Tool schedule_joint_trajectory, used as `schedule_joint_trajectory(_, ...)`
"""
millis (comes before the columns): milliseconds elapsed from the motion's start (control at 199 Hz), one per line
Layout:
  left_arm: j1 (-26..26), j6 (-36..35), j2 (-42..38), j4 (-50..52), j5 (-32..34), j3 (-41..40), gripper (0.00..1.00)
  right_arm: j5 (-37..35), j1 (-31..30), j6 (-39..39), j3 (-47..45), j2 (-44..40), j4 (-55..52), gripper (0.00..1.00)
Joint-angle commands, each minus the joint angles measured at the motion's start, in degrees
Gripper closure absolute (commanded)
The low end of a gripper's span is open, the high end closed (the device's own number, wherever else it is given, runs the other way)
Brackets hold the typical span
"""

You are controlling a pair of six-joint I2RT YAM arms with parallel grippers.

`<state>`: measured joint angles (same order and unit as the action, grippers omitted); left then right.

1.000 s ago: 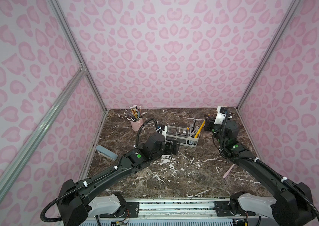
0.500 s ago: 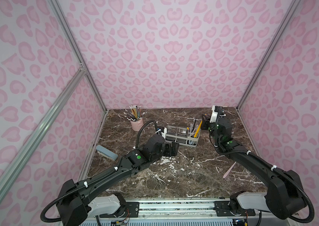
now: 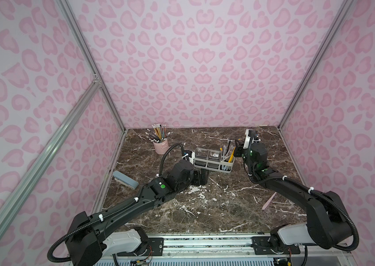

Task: Place the toothbrush into the toothbrush holder
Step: Place the toothbrush in the toothbrush holder.

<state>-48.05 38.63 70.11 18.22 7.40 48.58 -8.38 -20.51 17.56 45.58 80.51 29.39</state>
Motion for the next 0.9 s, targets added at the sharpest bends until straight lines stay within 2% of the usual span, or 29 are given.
schedule_joint_trajectory(0, 0.05, -0.29, -0.06, -2.62, 0.62, -0.21, 0.09, -0.75, -0.6, -0.09, -1.28, -0.44, 5.51, 1.0)
schedule_joint_trajectory(296, 0.02, 0.13, -0.14, -3.66, 0.34, -1.24, 0.09, -2.26, -2.07, -0.95, -4.52, 1.32, 8.19, 1.0)
schedule_joint_trajectory(732, -0.01, 0.24, -1.11, -4.99, 0.77, -2.51, 0.1, -10.59, -5.21, -3.1, -7.1, 3.02, 16.06, 1.0)
schedule_joint_trajectory(898, 0.05, 0.2, -1.68, -5.2, 1.21, -3.14, 0.1, -11.3, -5.29, -2.88, -7.68, 5.0, 18.29, 1.0)
